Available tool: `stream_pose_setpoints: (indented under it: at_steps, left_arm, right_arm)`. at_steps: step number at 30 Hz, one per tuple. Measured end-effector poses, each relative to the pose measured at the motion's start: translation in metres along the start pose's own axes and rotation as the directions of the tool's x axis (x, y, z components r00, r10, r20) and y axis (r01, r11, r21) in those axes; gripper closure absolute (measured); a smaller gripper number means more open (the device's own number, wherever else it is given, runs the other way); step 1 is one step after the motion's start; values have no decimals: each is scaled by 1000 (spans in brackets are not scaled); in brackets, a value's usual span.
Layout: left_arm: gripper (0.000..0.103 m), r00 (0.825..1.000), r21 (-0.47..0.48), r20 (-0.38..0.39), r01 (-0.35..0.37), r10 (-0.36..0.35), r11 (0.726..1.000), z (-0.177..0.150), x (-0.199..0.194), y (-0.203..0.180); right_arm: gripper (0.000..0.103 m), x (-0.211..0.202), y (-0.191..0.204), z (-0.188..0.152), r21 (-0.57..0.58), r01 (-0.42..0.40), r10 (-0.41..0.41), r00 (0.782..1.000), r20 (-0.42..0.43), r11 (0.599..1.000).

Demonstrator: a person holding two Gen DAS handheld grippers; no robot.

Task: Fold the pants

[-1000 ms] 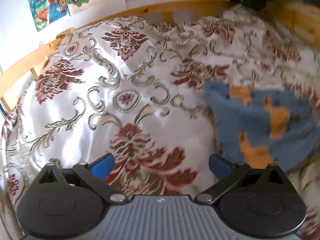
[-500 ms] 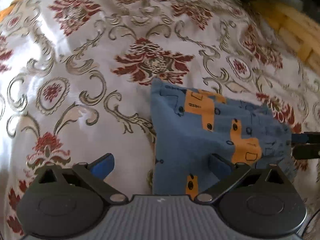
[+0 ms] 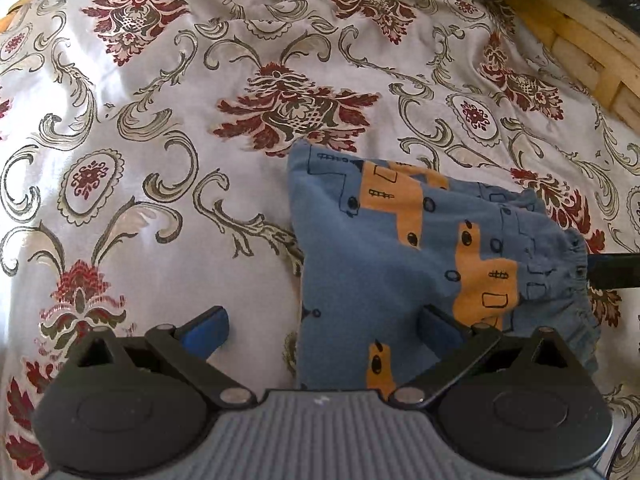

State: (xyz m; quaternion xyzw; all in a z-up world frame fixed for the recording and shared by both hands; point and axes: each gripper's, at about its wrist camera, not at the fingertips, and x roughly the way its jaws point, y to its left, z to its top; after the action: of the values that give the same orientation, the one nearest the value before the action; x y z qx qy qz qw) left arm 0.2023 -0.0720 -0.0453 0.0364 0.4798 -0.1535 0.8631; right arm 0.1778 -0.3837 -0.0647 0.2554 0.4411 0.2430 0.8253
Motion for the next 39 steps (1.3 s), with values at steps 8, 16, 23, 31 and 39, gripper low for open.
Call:
stream_pose_setpoints:
  at_steps: [8, 16, 23, 31, 39]
  left_arm:
    - [0, 1000, 5, -5, -12, 12, 1000, -2, -2, -2]
    - [0, 1000, 6, -13, -11, 11, 1000, -2, -3, -5]
    - [0, 1000, 18, -14, 4, -3, 1000, -4, -5, -6]
    - [10, 1000, 8, -1, 29, -29, 1000, -7, -11, -1]
    - [54, 993, -53, -7, 117, -118, 992, -6, -17, 7]
  right_arm:
    - [23, 0, 5, -5, -15, 45, -44, 999, 18, 999]
    - [53, 2, 3, -7, 26, 37, -38, 999, 14, 999]
    - [61, 2, 2, -8, 58, 34, -35, 999, 19, 998]
    - [61, 3, 2, -8, 63, 38, -39, 999, 16, 997]
    - [73, 1, 10, -9, 25, 59, -60, 998, 26, 998]
